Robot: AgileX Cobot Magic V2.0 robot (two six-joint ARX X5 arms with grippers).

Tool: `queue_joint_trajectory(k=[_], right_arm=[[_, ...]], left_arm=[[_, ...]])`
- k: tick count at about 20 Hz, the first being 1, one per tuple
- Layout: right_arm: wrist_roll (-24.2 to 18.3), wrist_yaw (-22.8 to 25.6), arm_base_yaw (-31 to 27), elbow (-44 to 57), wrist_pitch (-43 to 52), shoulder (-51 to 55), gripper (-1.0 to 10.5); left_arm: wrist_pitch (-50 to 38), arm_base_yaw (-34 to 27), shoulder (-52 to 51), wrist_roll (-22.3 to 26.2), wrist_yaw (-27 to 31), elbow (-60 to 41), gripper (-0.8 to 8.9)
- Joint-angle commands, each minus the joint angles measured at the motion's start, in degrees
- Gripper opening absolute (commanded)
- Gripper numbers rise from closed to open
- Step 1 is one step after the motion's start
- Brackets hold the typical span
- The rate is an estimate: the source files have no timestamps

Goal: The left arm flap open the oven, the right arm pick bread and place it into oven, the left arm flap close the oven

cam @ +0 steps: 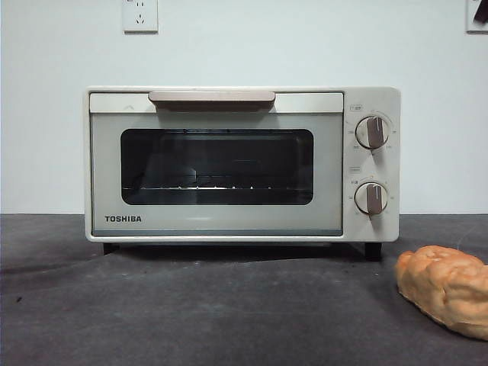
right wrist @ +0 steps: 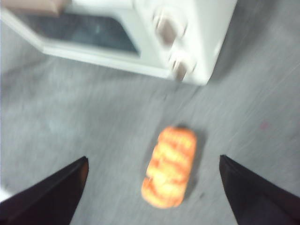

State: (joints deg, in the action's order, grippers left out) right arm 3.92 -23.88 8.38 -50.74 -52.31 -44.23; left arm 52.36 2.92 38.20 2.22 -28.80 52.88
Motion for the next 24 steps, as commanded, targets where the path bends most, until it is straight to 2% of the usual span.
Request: queue_joint_trajectory(k=[1, 6, 9, 11, 16, 21, 24], right_arm=[[4.31, 0.35, 2.58, 3.69, 3.52, -0.79, 4.5], [11.76, 7.39, 10.21, 13.18, 13.81, -2.58, 4.5], [15.5, 14.16, 16.13, 17.62, 20.22, -6.19, 4.5], [16.46, 18.58, 19.47, 18.88, 23.41, -9.44, 4.5], [17.62, 25.46, 23.8, 18.97, 29.05, -18.69, 4.5], [17.92, 28.3, 24.39, 18.97, 32.85, -24.76, 4.4], [17.97, 28.48, 24.44, 18.97, 33.03, -26.8, 3.6]], left_arm=[[-0.57, 0.15, 0.24, 0.74, -0.28, 1.18, 0.18], [-0.59, 0.15, 0.24, 0.74, -0.28, 1.18, 0.18], [-0.57, 0.17, 0.24, 0.74, -0.28, 1.18, 0.17], [-0.52, 0.17, 0.24, 0.74, -0.28, 1.18, 0.18], [-0.48, 0.17, 0.24, 0.74, -0.28, 1.18, 0.18], [-0.48, 0.17, 0.24, 0.74, -0.28, 1.18, 0.18], [-0.5, 0.17, 0.24, 0.74, -0.28, 1.18, 0.18]])
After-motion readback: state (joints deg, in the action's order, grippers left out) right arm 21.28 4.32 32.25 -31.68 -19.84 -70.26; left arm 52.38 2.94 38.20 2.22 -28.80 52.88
